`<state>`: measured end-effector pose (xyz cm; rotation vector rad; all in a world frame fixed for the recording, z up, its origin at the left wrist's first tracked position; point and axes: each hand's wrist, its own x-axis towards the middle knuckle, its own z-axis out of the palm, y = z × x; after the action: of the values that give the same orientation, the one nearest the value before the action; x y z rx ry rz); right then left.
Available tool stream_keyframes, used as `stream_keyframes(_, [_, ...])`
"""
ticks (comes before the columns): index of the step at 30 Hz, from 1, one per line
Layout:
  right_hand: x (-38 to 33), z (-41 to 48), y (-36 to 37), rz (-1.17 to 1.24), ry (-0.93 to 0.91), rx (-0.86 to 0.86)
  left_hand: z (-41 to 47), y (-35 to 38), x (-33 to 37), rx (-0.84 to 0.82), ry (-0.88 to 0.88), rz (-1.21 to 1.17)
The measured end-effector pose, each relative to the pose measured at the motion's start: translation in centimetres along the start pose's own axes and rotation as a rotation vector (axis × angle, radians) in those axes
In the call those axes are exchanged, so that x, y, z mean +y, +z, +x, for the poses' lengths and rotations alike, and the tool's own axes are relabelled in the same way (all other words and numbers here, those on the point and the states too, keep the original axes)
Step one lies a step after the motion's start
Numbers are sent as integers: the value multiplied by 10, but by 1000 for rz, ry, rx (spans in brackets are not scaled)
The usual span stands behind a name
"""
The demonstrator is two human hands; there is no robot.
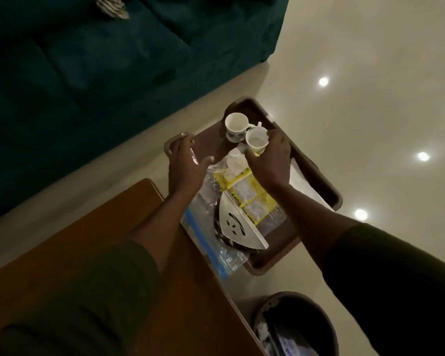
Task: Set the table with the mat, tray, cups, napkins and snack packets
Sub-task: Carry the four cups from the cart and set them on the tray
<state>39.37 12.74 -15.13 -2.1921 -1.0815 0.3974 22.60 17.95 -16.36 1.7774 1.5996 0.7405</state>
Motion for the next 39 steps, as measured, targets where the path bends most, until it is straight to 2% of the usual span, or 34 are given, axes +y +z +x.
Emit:
stream_keyframes(6, [28, 36, 19, 67, 92, -6, 49, 54, 17, -107, 21, 19])
stream_keyframes(13, [37, 55, 33, 105, 23, -64, 82, 94, 27, -182, 95, 56])
stream_keyframes(21, [35, 56, 35, 149, 35, -62, 93, 106, 34, -171, 102, 101])
stream_keyframes(23, [32, 54, 29, 156, 15, -29, 89, 103, 38, -129, 94, 60])
stream_keyframes(26, [23, 51, 20, 166, -14, 16, 79, 87, 44, 17, 46, -60])
stream_keyframes(32, [-20, 27, 14, 167, -95, 54, 47, 17, 26, 212, -22, -122])
stream_keyframes(39, [-101, -54, 48, 170, -265, -64, -19, -93, -39, 377, -203, -245])
